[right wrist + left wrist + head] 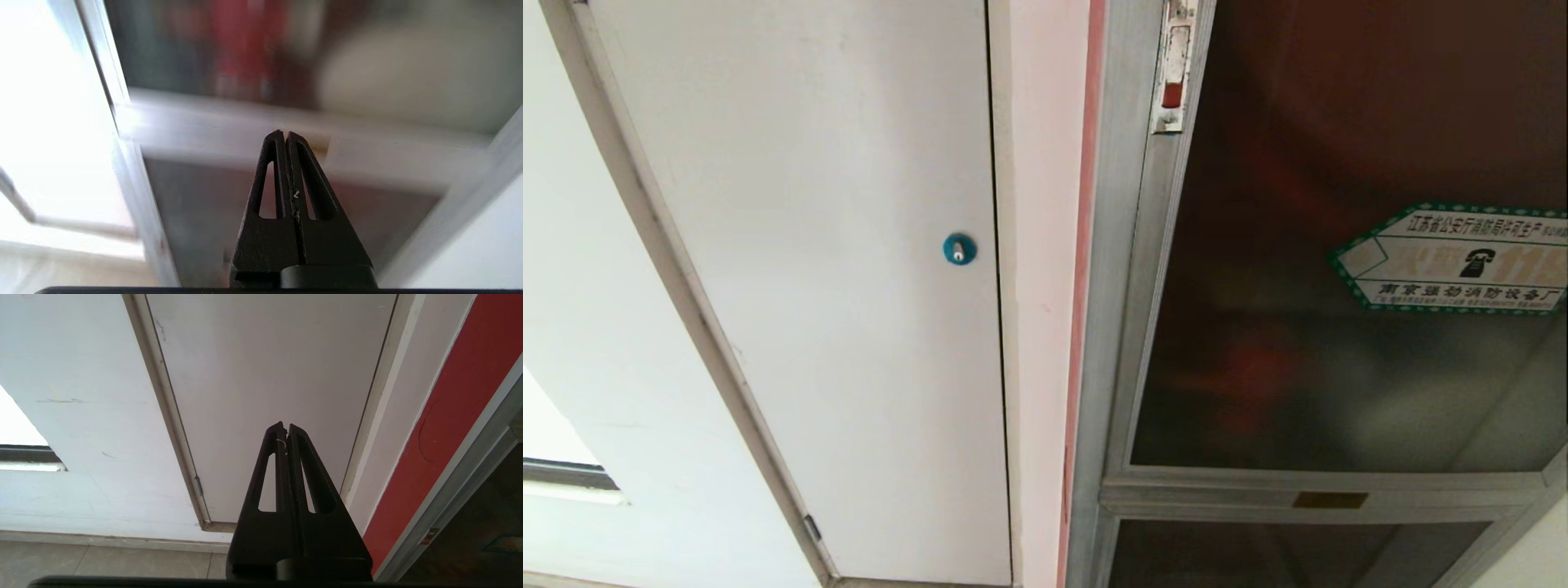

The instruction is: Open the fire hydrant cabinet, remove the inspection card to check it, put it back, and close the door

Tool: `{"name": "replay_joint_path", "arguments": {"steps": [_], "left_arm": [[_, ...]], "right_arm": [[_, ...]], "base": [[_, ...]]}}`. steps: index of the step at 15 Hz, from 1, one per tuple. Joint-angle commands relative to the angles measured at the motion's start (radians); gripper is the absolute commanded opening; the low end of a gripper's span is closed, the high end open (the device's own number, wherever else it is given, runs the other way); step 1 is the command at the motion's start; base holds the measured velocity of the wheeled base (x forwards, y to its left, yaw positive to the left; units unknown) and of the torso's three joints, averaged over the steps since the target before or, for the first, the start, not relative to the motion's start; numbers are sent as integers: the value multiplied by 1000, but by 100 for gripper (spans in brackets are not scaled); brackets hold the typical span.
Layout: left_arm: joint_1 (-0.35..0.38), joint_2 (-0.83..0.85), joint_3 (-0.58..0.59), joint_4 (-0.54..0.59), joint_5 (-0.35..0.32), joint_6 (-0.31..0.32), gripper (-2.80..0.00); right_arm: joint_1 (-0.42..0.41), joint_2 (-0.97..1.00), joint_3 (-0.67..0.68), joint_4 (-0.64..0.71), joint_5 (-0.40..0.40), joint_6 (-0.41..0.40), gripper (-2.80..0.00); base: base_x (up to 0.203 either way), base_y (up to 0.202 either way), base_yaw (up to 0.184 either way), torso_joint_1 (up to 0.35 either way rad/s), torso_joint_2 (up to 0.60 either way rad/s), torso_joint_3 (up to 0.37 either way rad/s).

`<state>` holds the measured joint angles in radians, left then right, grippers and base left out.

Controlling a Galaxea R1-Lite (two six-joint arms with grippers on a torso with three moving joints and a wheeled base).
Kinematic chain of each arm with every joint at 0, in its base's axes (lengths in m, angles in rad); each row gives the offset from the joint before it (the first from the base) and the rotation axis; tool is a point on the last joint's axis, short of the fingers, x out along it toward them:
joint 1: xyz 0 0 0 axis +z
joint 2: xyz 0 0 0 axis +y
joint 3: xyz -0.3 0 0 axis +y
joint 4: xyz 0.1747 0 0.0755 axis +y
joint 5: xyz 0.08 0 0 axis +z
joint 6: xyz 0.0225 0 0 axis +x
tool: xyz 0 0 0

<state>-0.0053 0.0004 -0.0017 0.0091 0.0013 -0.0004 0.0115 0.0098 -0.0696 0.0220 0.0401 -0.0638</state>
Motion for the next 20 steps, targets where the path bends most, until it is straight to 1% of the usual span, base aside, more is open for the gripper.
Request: {"name": "replay_joint_path", "arguments": {"steps": [1,6,7,10,11,12,14,16,18,19,20], "left_arm": [[-1,1,0,0,0,0,-280],[-1,1,0,0,0,-1,-280],[-1,1,0,0,0,-1,-280],[1,1,-1,0,0,-1,-280],[1,1,0,0,0,-1,-280],[-1,1,-1,0,0,-1,-280],[-1,1,-1,0,0,-1,-280],[1,1,-1,0,0,-1,-280],[0,0,-1,0,0,-1,-280],[-1,0,-1,0,0,-1,-280],[0,1,0,0,0,-1,-280]], "right_arm": [[1,72,-108,23,14,0,-280],[2,431,-489,56,179,1,-280],[2,515,-566,56,229,1,-280],[10,768,-767,59,415,1,-280],[32,857,-832,61,468,3,-280],[77,933,-890,64,498,11,-280],[238,1082,-1032,67,523,63,-280],[363,1212,-1152,69,503,107,-280],[434,1323,-1240,68,463,128,-280],[458,1375,-1281,65,428,133,-280],[475,1426,-1319,58,372,135,-280]], "base": [[0,0,0,0,0,0],[0,0,0,0,0,0],[0,0,0,0,0,0],[0,0,0,0,0,0],[0,0,0,0,0,0],[0,0,0,0,0,0],[0,0,0,0,0,0],[0,0,0,0,0,0],[0,0,0,0,0,0],[0,0,0,0,0,0],[0,0,0,0,0,0]]}}
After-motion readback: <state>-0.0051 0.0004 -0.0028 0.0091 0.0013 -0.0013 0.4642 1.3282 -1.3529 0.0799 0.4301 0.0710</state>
